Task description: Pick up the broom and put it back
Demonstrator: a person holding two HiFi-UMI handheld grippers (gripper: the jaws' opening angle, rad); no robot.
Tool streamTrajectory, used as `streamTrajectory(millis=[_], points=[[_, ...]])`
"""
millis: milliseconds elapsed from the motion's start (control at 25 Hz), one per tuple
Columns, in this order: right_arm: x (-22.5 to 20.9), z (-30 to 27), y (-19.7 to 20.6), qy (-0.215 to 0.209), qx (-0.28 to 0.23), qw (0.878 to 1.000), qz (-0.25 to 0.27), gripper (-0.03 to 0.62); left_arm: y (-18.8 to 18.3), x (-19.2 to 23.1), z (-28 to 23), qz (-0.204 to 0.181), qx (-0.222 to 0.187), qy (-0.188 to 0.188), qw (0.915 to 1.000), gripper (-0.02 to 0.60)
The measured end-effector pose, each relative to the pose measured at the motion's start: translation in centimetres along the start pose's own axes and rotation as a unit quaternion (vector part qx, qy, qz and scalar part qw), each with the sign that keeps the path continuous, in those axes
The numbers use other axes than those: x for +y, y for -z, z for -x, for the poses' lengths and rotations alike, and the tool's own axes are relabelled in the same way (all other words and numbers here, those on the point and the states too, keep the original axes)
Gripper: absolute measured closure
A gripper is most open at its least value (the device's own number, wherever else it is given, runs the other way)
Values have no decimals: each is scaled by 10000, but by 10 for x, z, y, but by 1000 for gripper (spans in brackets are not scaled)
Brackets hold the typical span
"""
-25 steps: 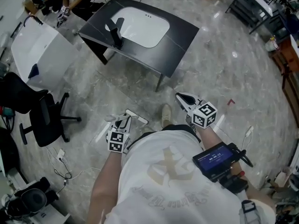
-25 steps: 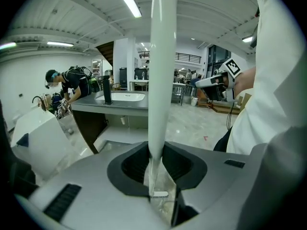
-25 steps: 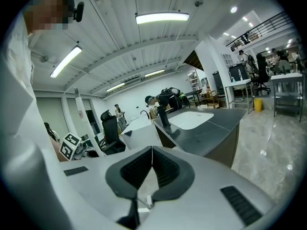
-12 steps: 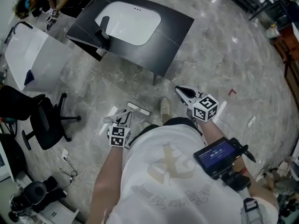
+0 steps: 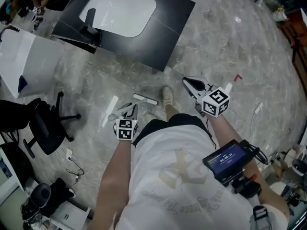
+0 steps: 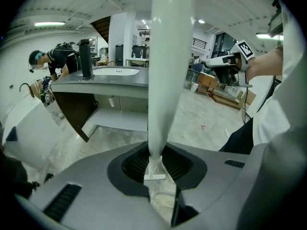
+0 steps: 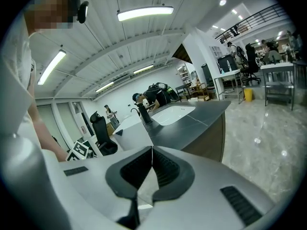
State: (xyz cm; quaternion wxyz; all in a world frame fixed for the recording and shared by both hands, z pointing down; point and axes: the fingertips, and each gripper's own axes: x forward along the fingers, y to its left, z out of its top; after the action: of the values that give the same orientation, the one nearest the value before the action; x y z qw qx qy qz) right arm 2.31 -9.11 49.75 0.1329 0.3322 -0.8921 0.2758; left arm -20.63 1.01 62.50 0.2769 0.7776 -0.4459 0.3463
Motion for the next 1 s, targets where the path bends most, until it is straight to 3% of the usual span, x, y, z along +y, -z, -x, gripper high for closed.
streamTrajectory(millis=[240,560,1000], points=[[-5,5,7,136,-59,9998,-143,576,7,-7,-28,16,273,32,9996,489],[-17,25,33,306,86,9986,-412,576,12,-21,-63,-261,649,117,9975,489],[-53,33,30,348,198,9983,-412,576,23,-30,-104,-405,1079,101,9933,489]])
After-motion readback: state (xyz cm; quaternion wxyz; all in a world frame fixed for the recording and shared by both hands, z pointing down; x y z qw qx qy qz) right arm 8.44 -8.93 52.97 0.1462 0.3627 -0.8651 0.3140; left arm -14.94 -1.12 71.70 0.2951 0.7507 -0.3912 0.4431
